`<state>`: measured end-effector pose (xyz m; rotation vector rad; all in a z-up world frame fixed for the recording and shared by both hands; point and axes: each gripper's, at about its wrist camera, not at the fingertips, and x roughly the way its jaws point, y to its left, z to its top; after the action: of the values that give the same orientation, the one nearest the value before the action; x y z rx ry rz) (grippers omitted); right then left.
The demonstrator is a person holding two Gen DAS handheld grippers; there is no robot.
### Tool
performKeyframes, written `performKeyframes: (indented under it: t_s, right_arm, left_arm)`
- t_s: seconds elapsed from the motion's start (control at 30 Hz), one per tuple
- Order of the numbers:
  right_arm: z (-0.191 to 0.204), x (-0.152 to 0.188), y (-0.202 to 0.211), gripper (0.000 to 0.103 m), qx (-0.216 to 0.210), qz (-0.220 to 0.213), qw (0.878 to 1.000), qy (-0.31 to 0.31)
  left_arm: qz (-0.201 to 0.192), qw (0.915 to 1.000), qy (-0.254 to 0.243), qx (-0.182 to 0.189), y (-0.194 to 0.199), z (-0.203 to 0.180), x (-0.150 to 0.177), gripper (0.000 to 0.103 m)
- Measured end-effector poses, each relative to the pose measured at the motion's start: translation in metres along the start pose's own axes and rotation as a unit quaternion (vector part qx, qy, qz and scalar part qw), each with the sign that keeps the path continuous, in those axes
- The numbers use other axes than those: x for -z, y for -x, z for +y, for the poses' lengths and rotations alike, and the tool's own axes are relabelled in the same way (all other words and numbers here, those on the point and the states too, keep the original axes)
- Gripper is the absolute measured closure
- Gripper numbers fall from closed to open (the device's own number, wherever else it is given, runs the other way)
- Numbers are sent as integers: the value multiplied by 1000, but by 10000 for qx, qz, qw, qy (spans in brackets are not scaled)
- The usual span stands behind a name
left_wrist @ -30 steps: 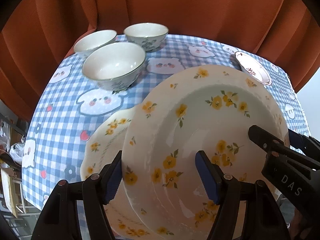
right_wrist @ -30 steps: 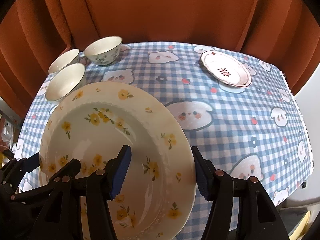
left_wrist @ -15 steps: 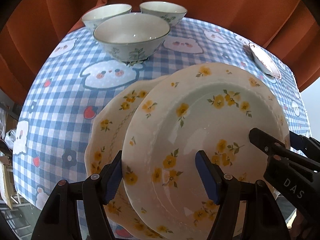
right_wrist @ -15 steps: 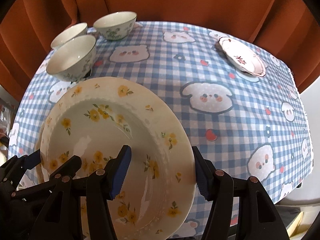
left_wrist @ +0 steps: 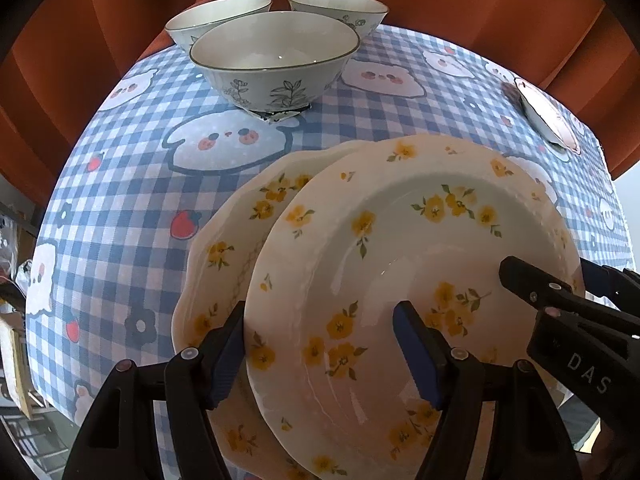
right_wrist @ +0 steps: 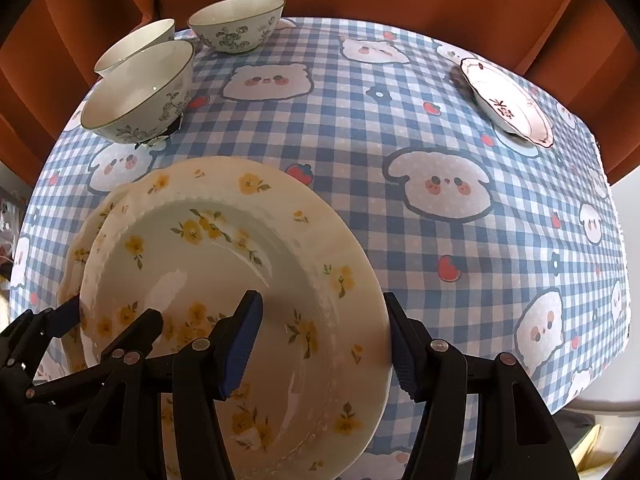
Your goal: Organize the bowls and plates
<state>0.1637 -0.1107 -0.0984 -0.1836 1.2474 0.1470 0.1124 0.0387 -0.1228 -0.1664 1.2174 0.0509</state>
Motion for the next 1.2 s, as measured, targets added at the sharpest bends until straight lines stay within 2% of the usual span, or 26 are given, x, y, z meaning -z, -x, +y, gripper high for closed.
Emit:
performKeyframes:
  t_s: [0.3, 0.53, 0.63, 0.73, 0.8, 0.83, 0.9, 1.2]
  right_arm:
    - [0, 1, -5, 40, -117, -25, 9999, -10]
    - [-4, 6, -2, 40, -256, -75, 9996, -17]
    - [-10, 8, 5, 40, -289, -166, 9994, -56]
    - [-16, 8, 10, 43, -237, -219, 9995, -46]
    - [-20, 8, 10, 58, -285, -185, 9994, -66]
    - [-20, 8, 10, 59, -338, -175, 9993, -35]
    - [-18, 9, 11, 69, -402, -191, 9990, 37]
    - [-6, 6, 4, 69, -412, -131, 9989, 169]
  left_arm:
    - [-71, 9993, -61, -362, -6, -8, -3, 27]
    - [-309, 9949, -275, -916, -5, -21, -2, 24]
    - [-302, 9946, -219, -965, -6, -21, -3, 24]
    - [-275, 9946, -142, -990, -7, -19, -3, 24]
    - [-271, 9948, -83, -977, -6, -17, -2, 24]
    - [-279, 9947, -52, -984, -4, -16, -2, 24]
    - [-304, 9948, -16, -968, -1, -16, -1, 24]
    - [-451, 9952, -163, -849, 16, -19, -2, 24]
